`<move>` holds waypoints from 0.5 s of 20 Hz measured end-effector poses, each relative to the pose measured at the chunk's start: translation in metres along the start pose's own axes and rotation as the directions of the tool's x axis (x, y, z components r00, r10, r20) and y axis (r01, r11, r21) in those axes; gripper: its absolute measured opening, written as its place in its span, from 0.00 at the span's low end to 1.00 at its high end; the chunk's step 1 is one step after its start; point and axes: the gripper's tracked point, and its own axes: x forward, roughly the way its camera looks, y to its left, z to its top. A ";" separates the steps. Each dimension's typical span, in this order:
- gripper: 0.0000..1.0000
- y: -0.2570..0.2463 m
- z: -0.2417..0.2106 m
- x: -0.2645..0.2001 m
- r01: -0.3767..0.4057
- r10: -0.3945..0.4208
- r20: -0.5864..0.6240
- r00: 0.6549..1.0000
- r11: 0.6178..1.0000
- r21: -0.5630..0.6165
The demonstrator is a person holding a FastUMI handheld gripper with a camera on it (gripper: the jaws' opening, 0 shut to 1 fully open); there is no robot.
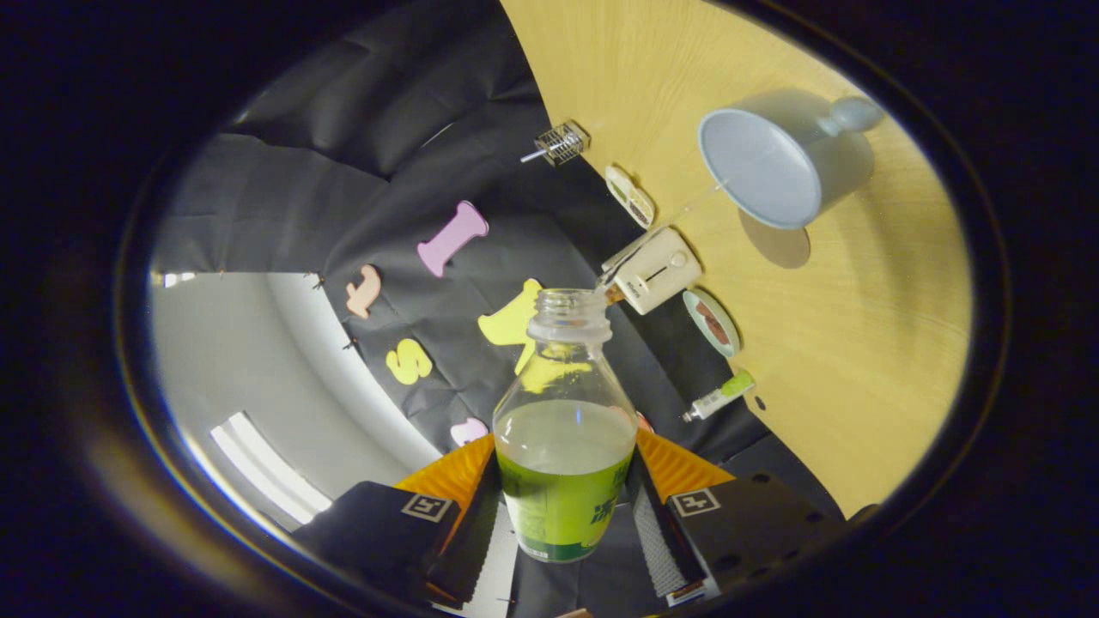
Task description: Take the bottle from table, then pour the juice into the cup, finally place the bottle on the coaster
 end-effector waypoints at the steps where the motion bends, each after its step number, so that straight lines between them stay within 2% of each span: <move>1: 0.77 0.002 0.000 -0.001 -0.001 0.001 0.006 1.000 1.000 0.007; 10: 0.77 0.026 -0.006 0.006 -0.035 0.037 -0.014 0.999 0.993 0.112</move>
